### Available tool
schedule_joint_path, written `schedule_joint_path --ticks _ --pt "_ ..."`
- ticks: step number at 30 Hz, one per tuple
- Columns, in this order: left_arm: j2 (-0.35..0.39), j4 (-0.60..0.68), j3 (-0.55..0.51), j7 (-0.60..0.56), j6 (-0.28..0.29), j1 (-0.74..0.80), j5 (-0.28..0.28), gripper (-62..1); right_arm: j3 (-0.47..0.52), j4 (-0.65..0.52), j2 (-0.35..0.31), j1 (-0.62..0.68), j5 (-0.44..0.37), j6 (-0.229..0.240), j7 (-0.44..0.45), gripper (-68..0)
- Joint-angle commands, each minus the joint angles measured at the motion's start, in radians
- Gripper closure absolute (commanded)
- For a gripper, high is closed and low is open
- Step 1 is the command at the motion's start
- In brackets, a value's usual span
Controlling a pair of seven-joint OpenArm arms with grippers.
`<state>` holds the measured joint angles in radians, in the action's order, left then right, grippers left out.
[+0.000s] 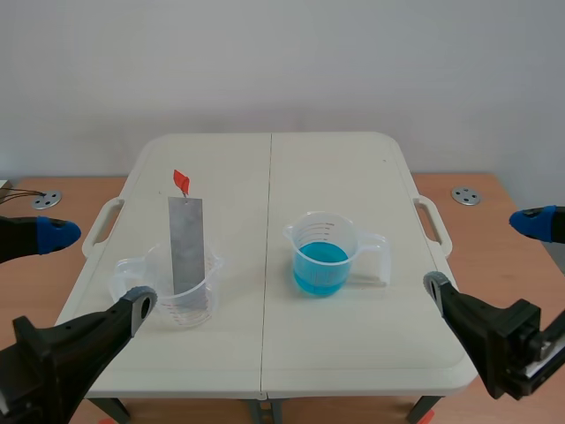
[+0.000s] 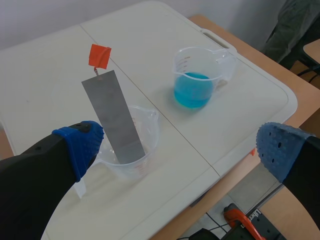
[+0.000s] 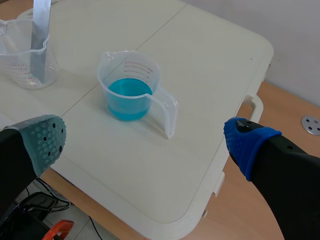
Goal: Hold the metal plate by the orange handle, dip it into the blue solution, take it out and point at it, then put the plate back in the beaker on the left.
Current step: 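Lift the metal plate out of the left beaker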
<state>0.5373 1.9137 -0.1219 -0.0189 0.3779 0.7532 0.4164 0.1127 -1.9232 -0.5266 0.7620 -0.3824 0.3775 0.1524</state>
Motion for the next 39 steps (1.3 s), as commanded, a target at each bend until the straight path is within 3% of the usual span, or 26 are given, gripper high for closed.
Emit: schedule_joint_path --ticks 1,10,11,12,14,15,19,22,30,39 --pt "-0.003 0.012 -0.002 -0.013 0.002 0.000 0.010 -62.3 0.006 -0.008 -0.011 -0.020 -0.006 -0.003 0.011 -66.3" --pt "-0.003 0.012 -0.002 -0.009 0.002 0.000 0.006 -62.3 -0.027 -0.008 -0.011 -0.129 0.002 0.016 -0.030 -66.3" --pt "-0.002 0.012 -0.002 -0.003 0.000 -0.001 0.006 -56.0 -0.043 -0.008 -0.011 -0.146 0.004 0.016 -0.039 -66.3" --pt "-0.002 0.012 -0.002 0.007 -0.009 -0.001 0.006 -42.2 -0.060 -0.008 -0.011 -0.165 0.010 0.019 -0.046 -66.3" --pt "-0.002 0.012 -0.004 0.022 -0.010 0.000 -0.002 -5.8 -0.096 -0.008 -0.011 -0.206 0.022 0.023 -0.068 -66.3" --pt "-0.002 0.012 -0.004 0.021 -0.009 0.001 -0.021 -0.9 -0.114 -0.008 -0.011 -0.228 0.026 0.023 -0.079 -66.3" --pt "-0.002 0.012 -0.016 0.002 -0.009 0.043 -0.101 -2.3 -0.174 -0.008 -0.010 -0.311 0.039 0.023 -0.093 -66.3" --pt "-0.002 0.012 -0.066 -0.069 -0.010 0.117 -0.123 -2.3 -0.211 -0.008 -0.010 -0.370 0.039 0.023 -0.113 -66.3" --pt "-0.007 0.012 -0.286 -0.256 -0.016 0.321 -0.126 -2.3 -0.329 0.026 0.035 -0.526 0.065 0.023 -0.203 -66.3" --pt "-0.057 0.011 -0.509 -0.341 -0.017 0.477 -0.126 -2.3 -0.443 0.145 0.140 -0.655 0.146 0.023 -0.237 -66.3"
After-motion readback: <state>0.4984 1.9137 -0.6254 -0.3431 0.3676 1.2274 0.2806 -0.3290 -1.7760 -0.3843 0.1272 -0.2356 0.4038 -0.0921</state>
